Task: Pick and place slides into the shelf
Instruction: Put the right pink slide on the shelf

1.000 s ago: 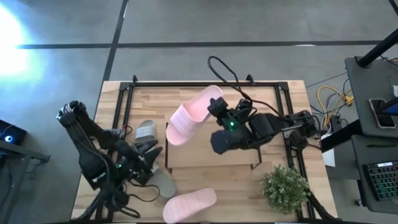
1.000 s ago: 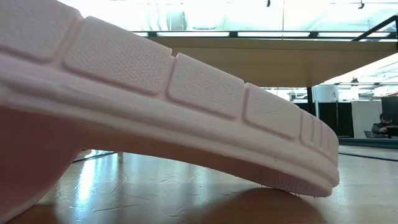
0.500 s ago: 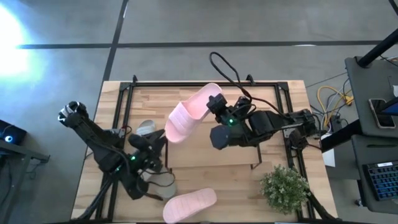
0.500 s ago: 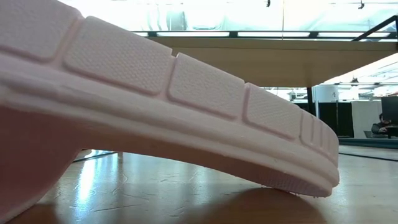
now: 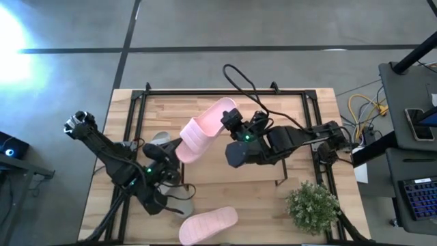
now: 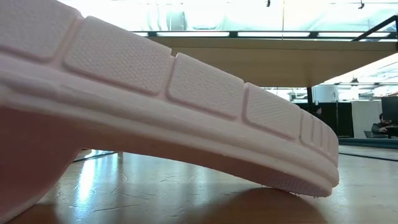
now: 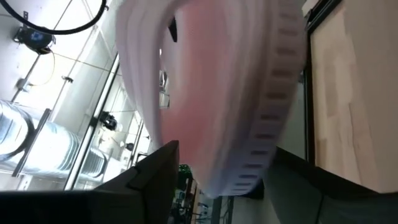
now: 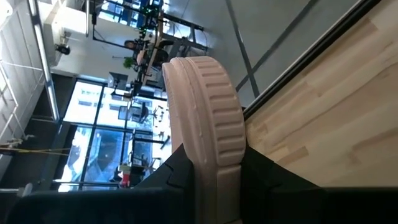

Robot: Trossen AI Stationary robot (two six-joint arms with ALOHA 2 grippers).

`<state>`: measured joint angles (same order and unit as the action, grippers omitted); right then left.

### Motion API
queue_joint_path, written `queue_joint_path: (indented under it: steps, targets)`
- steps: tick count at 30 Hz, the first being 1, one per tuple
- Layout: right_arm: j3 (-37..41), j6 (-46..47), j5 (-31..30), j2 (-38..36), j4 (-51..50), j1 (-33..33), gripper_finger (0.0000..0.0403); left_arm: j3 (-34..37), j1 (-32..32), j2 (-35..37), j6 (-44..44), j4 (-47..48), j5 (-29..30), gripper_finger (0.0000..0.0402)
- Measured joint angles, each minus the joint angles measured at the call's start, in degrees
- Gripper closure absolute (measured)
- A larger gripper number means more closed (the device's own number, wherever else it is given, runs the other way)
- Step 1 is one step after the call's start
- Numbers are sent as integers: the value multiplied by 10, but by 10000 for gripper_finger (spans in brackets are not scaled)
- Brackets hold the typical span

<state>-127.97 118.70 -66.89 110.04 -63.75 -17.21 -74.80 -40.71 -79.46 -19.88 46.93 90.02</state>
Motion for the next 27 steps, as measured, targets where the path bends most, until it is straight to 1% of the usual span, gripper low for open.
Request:
queue_joint_path:
  steps: [2, 5, 11, 12, 15, 18, 21, 24, 27]
  targets:
    - [5, 0, 0, 0, 9, 0, 332, 0, 0, 0, 0, 0, 0, 211]
    - [9, -7, 0, 0, 27, 2, 332, 0, 0, 0, 0, -1, 0, 247]
    - [9, -24, 0, 0, 29, 4, 332, 1, 3, 0, -1, 0, -24, 366]
    - [9, -38, 0, 0, 30, 4, 332, 1, 3, 0, -1, 0, -25, 378]
    - [9, -99, 14, -2, 25, 2, 331, 1, 2, 0, -1, 0, -27, 380]
    - [9, -183, 71, -16, 12, 3, 319, 1, 2, -1, -1, 0, -30, 380]
    - [9, -245, 118, -29, -8, -4, 303, 1, 1, -1, -2, 0, -34, 380]
    - [9, -282, 140, -40, -34, -17, 286, 1, 1, -1, -2, 1, -42, 380]
    - [9, -289, 175, -54, -74, -30, 270, 1, 1, -1, -7, 0, -45, 380]
